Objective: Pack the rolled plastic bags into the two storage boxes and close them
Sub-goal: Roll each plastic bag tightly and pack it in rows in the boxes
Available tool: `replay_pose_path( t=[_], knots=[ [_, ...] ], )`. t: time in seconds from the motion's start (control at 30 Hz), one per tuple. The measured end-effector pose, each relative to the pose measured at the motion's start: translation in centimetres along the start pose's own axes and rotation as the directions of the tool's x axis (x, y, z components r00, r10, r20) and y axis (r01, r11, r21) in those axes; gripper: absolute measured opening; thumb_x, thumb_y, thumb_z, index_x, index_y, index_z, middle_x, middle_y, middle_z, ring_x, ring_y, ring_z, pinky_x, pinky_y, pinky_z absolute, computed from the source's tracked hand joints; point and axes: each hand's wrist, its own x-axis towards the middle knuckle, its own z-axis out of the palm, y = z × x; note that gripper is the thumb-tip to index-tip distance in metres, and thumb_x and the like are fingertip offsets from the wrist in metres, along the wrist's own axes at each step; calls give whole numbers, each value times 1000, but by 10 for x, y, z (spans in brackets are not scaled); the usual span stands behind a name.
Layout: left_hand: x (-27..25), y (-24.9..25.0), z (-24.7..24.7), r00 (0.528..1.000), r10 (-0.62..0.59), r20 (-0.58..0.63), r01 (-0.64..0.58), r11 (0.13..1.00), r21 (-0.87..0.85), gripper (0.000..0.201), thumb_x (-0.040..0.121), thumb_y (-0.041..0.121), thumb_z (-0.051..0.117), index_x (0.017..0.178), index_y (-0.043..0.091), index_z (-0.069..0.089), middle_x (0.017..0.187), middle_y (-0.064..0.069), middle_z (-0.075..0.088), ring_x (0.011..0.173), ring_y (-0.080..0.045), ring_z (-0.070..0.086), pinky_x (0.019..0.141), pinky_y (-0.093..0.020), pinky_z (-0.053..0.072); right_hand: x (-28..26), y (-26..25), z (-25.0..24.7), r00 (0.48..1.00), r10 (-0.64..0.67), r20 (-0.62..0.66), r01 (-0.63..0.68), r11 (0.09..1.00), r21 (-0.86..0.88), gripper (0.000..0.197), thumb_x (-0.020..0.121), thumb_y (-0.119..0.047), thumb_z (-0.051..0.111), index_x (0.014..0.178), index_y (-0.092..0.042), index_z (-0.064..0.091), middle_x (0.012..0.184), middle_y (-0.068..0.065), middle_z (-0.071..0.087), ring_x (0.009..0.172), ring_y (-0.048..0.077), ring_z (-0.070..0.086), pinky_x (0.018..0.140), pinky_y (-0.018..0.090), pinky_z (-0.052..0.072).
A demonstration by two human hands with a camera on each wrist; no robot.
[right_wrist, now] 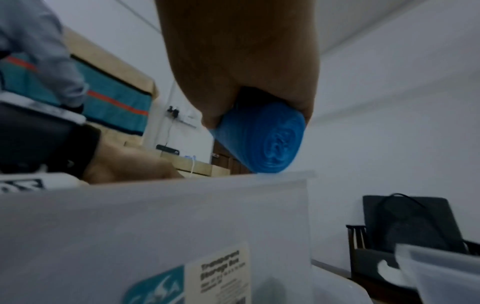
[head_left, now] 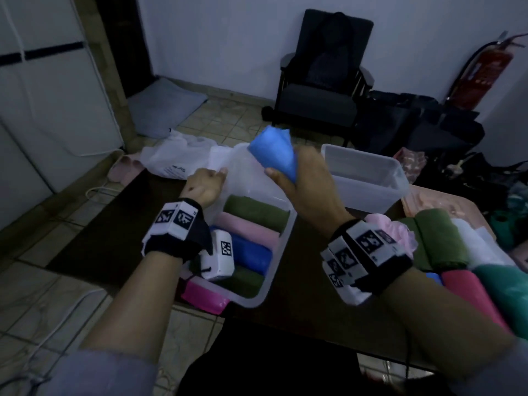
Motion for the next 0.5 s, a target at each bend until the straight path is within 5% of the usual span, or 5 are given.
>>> replay_pose_path(
  t=[0.17, 0.4, 0.5],
  knots=[
    [-24, -4, -4, 995, 43, -88, -48, 997, -53, 48, 101, 34, 30, 109, -1, 61, 122, -25, 56, 114, -36, 50, 81, -31, 32, 27, -24, 23, 960, -104, 262, 218, 863, -456, 58, 91, -50, 49, 130, -8, 42, 127, 11, 49, 115, 24, 48, 91, 36, 41],
    [-43, 1, -8, 986, 111, -124, -125, 986, -108, 42, 101, 34, 32, 98, 3, 60, 111, -21, 59, 93, -28, 50, 75, -26, 29, 33, -12, 46, 879, 165, 447, -1, 939, -344, 54, 90, -45, 55, 126, -7, 43, 125, 13, 52, 112, 27, 51, 91, 36, 41],
    [-46, 4, -7, 985, 135, -108, -145, 985, -90, 39, 101, 35, 31, 96, 7, 58, 113, -20, 59, 104, -31, 52, 79, -29, 32, 32, -6, 44, 830, 225, 510, -151, 971, -183, 54, 90, -44, 56, 127, -10, 36, 125, 13, 52, 112, 28, 52, 95, 38, 40]
  ],
)
